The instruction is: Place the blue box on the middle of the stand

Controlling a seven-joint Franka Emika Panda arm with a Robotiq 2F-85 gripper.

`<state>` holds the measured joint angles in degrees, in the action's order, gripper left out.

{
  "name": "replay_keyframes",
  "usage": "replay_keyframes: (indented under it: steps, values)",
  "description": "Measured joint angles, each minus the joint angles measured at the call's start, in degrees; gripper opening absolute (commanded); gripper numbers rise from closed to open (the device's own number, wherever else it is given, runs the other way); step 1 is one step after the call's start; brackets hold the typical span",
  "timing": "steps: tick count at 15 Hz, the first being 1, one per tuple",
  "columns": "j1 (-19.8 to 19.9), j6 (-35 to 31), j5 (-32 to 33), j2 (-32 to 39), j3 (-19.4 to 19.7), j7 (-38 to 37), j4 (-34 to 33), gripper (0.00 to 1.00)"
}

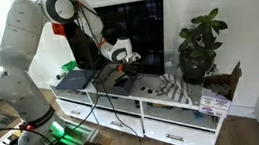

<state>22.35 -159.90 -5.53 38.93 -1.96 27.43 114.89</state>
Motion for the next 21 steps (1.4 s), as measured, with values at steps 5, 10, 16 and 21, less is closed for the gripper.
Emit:
replay_keyframes:
  steps: [5, 10, 16, 21]
  values:
    - [-0.98, 1.38, 1.9, 3.32, -0.8, 0.04, -4.94, 0.01]
    - [-1.06, 3.97, 2.39, 5.39, -1.2, 0.11, -7.86, 0.41]
    - [-0.53, 4.09, 2.36, 5.95, -1.16, 0.0, -10.65, 0.84]
    - [2.47, 4.43, 2.1, 3.46, -2.15, 1.02, -8.6, 1.0]
